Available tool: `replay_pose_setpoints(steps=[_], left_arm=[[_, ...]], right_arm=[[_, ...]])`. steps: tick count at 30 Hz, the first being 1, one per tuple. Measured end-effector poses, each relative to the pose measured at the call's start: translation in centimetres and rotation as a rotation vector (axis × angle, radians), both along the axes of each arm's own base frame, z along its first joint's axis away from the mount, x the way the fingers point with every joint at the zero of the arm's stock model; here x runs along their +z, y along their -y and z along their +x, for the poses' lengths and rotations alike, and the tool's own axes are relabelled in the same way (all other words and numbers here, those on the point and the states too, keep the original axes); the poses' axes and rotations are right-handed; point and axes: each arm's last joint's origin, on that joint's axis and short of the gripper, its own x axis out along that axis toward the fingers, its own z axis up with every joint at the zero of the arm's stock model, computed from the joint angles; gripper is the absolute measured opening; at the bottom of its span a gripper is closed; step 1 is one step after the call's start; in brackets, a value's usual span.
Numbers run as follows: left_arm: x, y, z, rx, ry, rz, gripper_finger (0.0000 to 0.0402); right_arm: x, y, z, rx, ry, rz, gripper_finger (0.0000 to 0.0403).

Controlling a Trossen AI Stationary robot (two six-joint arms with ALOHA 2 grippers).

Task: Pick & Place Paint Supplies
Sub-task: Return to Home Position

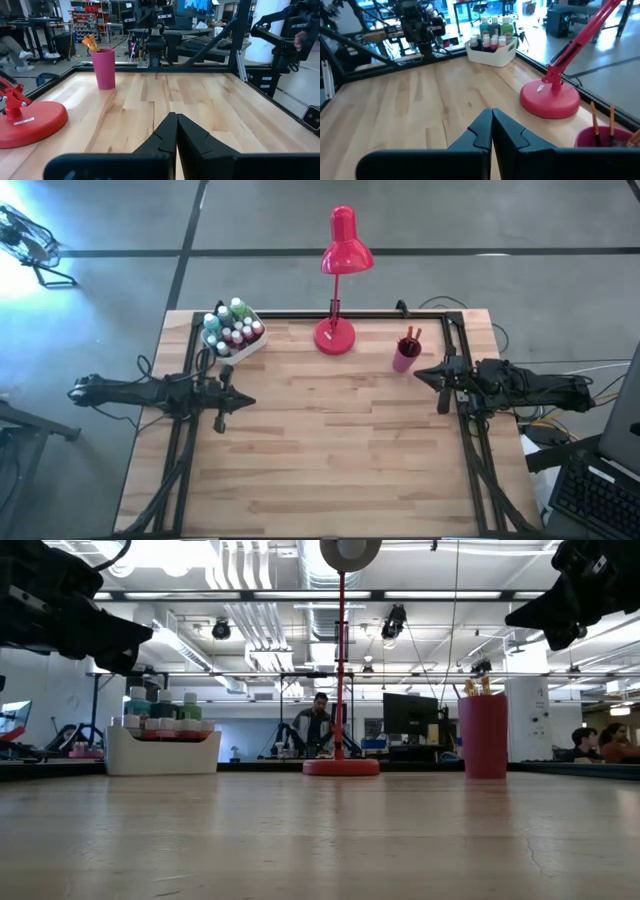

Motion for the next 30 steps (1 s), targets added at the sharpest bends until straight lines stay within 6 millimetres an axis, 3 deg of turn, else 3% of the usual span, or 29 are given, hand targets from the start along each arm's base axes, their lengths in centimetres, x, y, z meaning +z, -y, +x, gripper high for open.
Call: replay_pose_setpoints(steps=[15,22,30], left_arm=[[0.0,0.0,0.0,0.003,0.002,-0.002,0.0009],[0.0,0.0,0.0,0.003,0.002,-0.002,0.0010],[-0.1,0.0,-0.2,0.003,0.031,-0.005,0.0010]], right_arm=[[-0.1,0.0,0.0,0.006,-0.013,-0.020,0.0009],[1.5,0.0,-0.4,0.005,0.041,-0.020,0.0009],[1.5,0.0,-0.4,0.006,0.041,-0.020,0.0009]])
